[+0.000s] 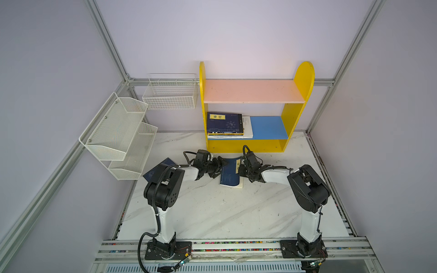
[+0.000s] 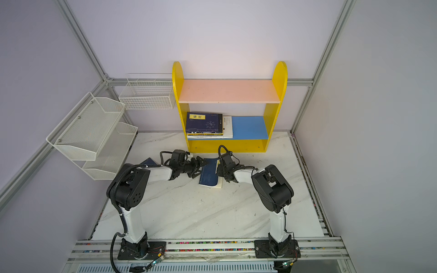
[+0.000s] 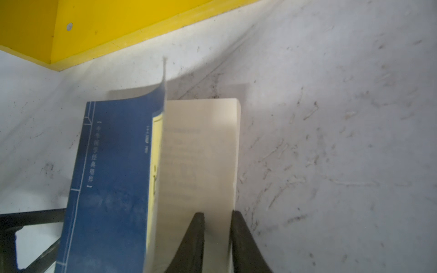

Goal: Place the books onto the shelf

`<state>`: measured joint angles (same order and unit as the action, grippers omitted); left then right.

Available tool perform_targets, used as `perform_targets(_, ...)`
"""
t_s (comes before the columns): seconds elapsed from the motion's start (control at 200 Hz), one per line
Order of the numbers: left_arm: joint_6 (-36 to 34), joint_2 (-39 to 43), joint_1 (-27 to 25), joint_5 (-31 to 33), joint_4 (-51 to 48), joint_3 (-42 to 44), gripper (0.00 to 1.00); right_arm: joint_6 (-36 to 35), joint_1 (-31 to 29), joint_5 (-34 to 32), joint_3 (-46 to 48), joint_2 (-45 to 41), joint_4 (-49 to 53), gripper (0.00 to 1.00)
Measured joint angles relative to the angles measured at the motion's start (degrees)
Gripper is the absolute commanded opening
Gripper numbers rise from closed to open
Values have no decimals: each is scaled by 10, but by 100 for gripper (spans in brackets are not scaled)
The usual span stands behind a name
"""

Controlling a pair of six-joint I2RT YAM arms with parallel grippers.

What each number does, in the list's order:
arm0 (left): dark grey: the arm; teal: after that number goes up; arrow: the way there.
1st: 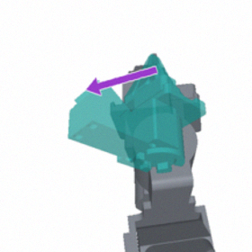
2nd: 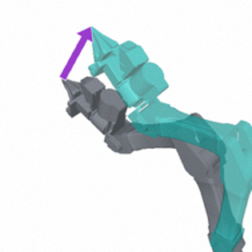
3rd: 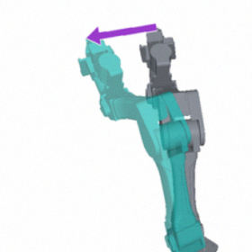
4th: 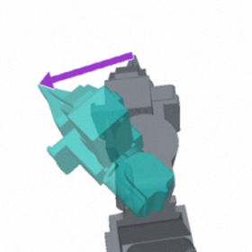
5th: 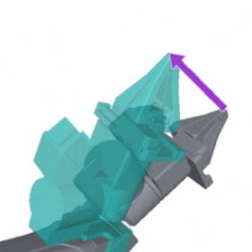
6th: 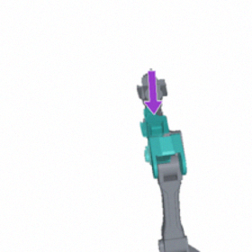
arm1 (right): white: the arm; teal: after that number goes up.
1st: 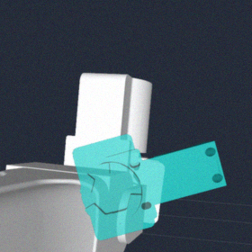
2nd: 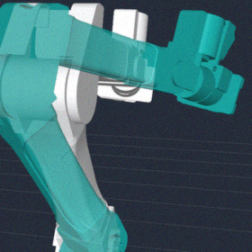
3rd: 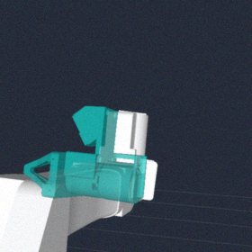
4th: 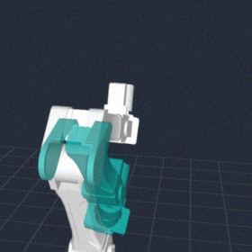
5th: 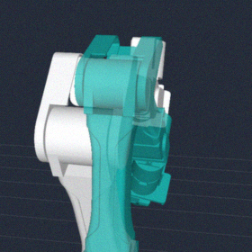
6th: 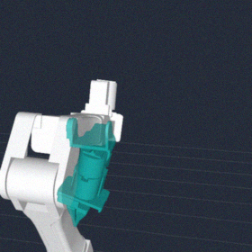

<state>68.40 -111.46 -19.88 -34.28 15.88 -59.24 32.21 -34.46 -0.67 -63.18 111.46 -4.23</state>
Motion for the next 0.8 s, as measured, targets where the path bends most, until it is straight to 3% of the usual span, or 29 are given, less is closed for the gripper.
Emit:
perform_targets(0.21, 52, 0, -5, -34, 96, 0, 72, -21, 3, 38, -4, 14, -35, 25)
perform_targets(0.405, 58, 0, -12, -31, 102, 0, 64, -37, 1, 79, -25, 27, -41, 25)
perform_targets(0.635, -6, 23, -12, 3, -5, 0, 45, -46, 1, 104, -31, 33, -41, 26)
perform_targets(0.8, -62, 49, -15, 31, -94, 0, 24, -49, 2, 126, -31, 33, -40, 27)
